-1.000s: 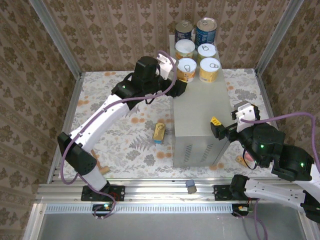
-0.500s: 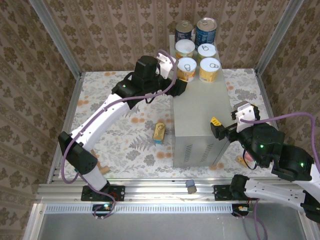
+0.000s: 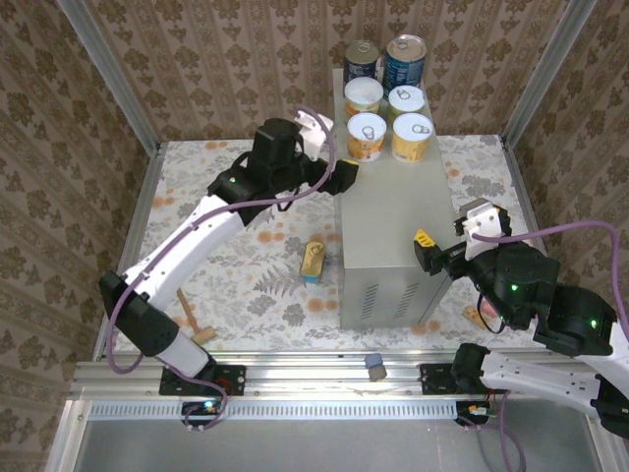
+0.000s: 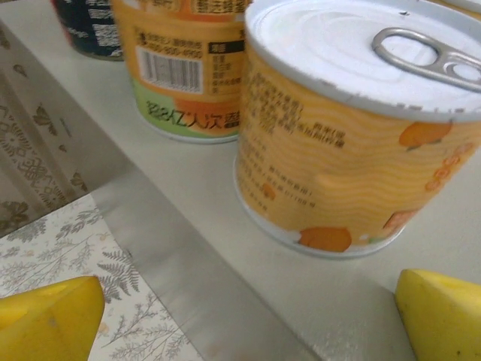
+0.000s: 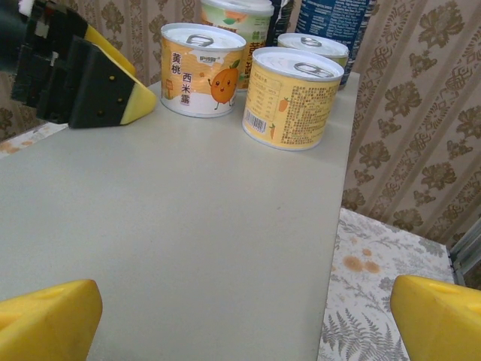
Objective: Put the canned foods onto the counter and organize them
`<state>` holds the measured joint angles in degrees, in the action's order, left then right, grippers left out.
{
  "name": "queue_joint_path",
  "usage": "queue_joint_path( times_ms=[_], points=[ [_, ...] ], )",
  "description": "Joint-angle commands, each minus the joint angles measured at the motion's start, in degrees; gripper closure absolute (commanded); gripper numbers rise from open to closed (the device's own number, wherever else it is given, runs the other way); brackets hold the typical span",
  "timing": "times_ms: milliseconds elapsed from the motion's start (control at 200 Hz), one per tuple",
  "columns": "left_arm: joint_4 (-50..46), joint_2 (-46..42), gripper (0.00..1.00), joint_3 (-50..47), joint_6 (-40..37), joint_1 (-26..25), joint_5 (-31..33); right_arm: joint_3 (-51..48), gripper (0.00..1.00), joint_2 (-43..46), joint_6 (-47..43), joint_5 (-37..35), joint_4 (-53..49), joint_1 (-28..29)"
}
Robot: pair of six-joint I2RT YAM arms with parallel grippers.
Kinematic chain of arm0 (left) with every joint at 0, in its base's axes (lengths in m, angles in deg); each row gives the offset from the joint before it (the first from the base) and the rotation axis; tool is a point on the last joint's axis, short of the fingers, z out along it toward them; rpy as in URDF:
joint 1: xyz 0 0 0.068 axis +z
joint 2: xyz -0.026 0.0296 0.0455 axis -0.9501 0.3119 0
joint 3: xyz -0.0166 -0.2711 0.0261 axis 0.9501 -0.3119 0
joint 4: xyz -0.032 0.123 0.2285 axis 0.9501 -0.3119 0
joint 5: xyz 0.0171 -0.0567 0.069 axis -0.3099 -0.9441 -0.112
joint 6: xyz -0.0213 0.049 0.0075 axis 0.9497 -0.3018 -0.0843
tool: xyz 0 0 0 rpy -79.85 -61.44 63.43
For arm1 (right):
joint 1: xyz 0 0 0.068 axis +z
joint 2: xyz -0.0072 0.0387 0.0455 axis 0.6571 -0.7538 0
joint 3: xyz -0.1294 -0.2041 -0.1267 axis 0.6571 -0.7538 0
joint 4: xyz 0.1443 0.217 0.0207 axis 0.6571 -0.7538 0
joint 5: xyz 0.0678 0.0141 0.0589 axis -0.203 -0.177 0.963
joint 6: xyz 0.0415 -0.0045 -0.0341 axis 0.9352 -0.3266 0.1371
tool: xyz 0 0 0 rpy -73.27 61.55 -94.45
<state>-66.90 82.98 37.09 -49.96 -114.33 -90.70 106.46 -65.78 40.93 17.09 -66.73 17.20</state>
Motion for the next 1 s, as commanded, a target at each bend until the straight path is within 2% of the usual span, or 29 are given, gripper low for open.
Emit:
queue_joint_path(
  times_ms=[0,470,785,995],
  points=[
    [-5.82,-2.92,0.0,-2.66,-0.13,1.23,2.94,0.61,0.0,0.1,-0.03,-2.01,-0.13,-0.27],
    [-5.65,-15.08,0.0,-17.19,3.63,4.87,5.38,0.7,0.0,-2.32,-0.59,2.46,0.64,-0.27],
    [-11.96,-14.73,0.0,-21.37,6.65,5.27,7.15,3.86,0.0,-7.78,-0.89,9.65,-1.03,-0.19],
    [-8.92,-15.56,0.0,-28.61,10.14,5.19,4.54,6.93,0.0,-12.07,-0.88,15.47,-2.87,-0.1]
  ],
)
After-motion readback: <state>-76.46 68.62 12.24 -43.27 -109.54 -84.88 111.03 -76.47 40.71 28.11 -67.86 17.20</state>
